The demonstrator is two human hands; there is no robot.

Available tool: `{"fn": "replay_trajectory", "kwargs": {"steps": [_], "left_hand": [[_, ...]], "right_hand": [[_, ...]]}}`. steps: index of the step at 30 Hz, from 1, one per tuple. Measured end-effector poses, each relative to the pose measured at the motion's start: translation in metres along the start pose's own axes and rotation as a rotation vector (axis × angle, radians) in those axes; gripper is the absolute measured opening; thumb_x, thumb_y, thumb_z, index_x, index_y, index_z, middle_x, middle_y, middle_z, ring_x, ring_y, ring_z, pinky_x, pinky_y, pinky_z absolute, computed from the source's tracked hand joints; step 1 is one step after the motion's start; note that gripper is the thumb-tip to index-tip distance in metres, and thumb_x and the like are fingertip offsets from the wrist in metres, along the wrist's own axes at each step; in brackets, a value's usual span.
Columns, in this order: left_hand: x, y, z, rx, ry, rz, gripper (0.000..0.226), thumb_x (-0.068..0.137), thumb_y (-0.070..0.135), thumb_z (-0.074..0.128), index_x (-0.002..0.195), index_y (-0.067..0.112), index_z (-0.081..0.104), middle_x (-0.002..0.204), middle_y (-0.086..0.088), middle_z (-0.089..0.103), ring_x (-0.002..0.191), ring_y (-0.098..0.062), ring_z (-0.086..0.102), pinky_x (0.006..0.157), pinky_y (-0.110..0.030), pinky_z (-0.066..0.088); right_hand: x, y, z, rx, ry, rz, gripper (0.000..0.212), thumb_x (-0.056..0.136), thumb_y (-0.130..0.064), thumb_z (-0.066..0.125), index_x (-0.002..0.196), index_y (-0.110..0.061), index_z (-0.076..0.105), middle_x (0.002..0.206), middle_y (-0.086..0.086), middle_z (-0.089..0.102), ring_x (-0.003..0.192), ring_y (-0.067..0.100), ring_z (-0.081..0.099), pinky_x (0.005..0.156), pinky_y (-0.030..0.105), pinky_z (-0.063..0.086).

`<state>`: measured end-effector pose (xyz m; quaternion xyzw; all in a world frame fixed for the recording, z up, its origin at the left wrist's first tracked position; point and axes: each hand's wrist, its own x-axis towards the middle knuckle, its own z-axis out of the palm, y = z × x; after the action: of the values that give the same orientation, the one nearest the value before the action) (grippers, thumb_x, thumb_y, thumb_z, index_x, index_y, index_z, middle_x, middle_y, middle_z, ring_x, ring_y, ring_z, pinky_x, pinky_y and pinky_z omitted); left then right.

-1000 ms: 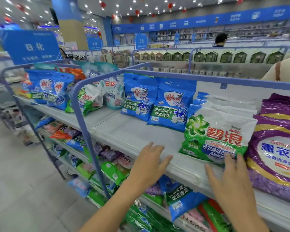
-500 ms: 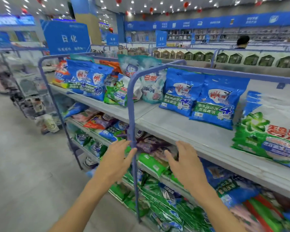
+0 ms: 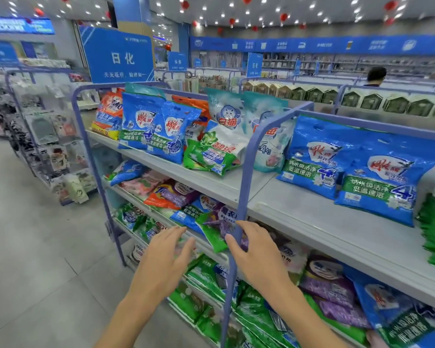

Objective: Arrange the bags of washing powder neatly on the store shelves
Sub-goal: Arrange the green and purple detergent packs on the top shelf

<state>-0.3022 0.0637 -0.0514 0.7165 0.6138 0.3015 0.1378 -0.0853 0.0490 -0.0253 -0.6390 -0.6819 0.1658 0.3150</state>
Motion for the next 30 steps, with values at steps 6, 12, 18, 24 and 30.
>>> {"fn": "replay_trajectory", "kwargs": {"steps": [6, 12, 18, 24, 30], "left_hand": [[0.058, -0.028, -0.006, -0.025, 0.011, -0.022, 0.074, 0.091, 0.071, 0.033, 0.147, 0.026, 0.051, 0.149, 0.011, 0.052, 0.14, -0.009, 0.043, 0.117, -0.037, 0.037], [0.136, -0.044, -0.019, -0.017, 0.014, 0.021, 0.063, 0.097, 0.062, 0.04, 0.147, 0.024, 0.05, 0.148, 0.008, 0.054, 0.137, -0.011, 0.046, 0.114, -0.032, 0.037], [0.26, -0.033, -0.009, -0.127, -0.041, 0.069, 0.07, 0.101, 0.059, 0.045, 0.157, 0.018, 0.036, 0.158, 0.0, 0.043, 0.145, -0.017, 0.04, 0.119, -0.038, 0.032], [0.376, -0.021, 0.01, -0.222, -0.176, 0.067, 0.069, 0.103, 0.05, 0.05, 0.155, 0.009, 0.034, 0.157, -0.011, 0.044, 0.142, -0.027, 0.044, 0.112, -0.034, 0.034], [0.436, -0.025, 0.026, -0.275, -0.282, 0.06, 0.061, 0.098, 0.049, 0.06, 0.144, 0.011, 0.048, 0.14, -0.007, 0.058, 0.128, -0.029, 0.054, 0.095, -0.031, 0.038]], "right_hand": [[0.079, -0.021, 0.027, 0.12, 0.039, 0.009, 0.061, 0.103, -0.051, 0.051, 0.156, -0.026, 0.035, 0.155, -0.009, 0.042, 0.144, 0.011, 0.036, 0.114, 0.03, 0.034], [0.18, -0.033, 0.051, 0.202, 0.127, 0.098, 0.072, 0.102, -0.047, 0.052, 0.159, -0.015, 0.022, 0.163, 0.004, 0.03, 0.148, 0.023, 0.031, 0.118, 0.039, 0.031], [0.255, -0.024, 0.068, 0.326, 0.306, 0.253, 0.068, 0.095, -0.039, 0.065, 0.15, -0.017, 0.033, 0.144, 0.008, 0.048, 0.131, 0.028, 0.049, 0.105, 0.04, 0.044], [0.312, -0.015, 0.075, 0.375, 0.334, 0.448, 0.074, 0.09, -0.044, 0.07, 0.146, -0.013, 0.033, 0.142, 0.007, 0.051, 0.128, 0.029, 0.054, 0.103, 0.043, 0.047], [0.347, 0.003, 0.093, 0.482, 0.401, 0.533, 0.092, 0.061, -0.067, 0.08, 0.132, -0.024, 0.041, 0.13, -0.001, 0.059, 0.117, 0.023, 0.063, 0.099, 0.046, 0.054]]}}
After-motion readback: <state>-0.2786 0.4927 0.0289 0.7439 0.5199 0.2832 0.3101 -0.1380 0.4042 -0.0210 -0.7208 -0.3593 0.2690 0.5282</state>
